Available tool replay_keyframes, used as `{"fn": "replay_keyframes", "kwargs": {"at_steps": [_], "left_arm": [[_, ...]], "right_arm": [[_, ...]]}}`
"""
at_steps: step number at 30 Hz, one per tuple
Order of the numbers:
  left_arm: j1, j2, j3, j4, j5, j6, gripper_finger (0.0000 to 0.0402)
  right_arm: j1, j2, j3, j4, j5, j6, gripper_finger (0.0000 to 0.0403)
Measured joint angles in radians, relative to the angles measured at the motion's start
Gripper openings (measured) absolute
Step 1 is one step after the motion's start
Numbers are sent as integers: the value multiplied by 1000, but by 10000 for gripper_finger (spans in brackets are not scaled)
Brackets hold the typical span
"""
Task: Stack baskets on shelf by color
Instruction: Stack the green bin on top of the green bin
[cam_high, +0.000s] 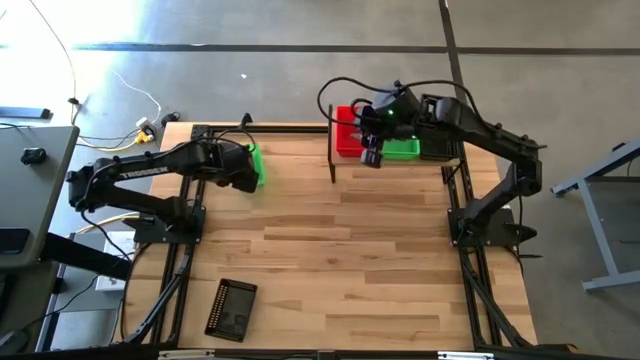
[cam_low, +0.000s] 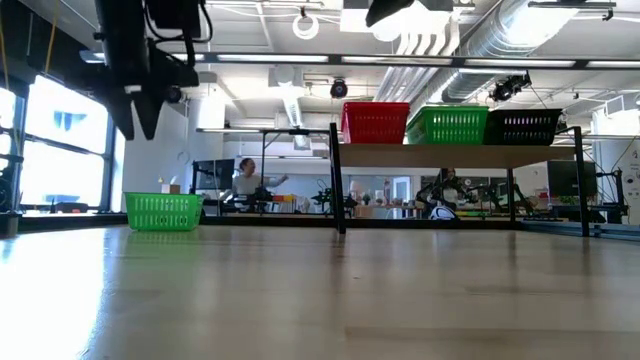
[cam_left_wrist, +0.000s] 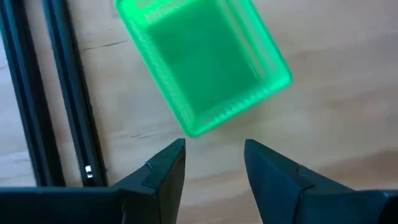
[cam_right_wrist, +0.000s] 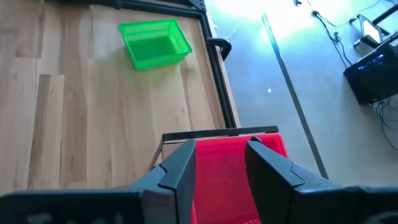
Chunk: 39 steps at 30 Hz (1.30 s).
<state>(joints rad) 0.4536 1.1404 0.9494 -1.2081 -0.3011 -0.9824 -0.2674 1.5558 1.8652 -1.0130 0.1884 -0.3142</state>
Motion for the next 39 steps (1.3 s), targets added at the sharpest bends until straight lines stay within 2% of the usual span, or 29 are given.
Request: {"fn": "replay_keyframes", "kwargs": {"at_steps": [4, 9, 21, 29, 34, 39], "left_arm": [[66, 0, -51, 83, -13, -14, 154], [141, 0, -130, 205, -87, -32, 154], [282, 0, -273, 367, -45, -88, 154], [326, 2, -343, 427, -23, -116, 154], [338, 48, -348, 433, -12, -115, 152], [341, 117, -348, 483, 4, -104, 119]], "right_arm": [[1, 0, 0, 0, -1, -8, 124], [1, 0, 0, 0, -2, -9, 124], [1, 0, 0, 0, -7, -56, 124], [1, 0, 0, 0, -7, -61, 124], [1, 0, 0, 0, -8, -57, 124], [1, 0, 0, 0, -9, -53, 124]]}}
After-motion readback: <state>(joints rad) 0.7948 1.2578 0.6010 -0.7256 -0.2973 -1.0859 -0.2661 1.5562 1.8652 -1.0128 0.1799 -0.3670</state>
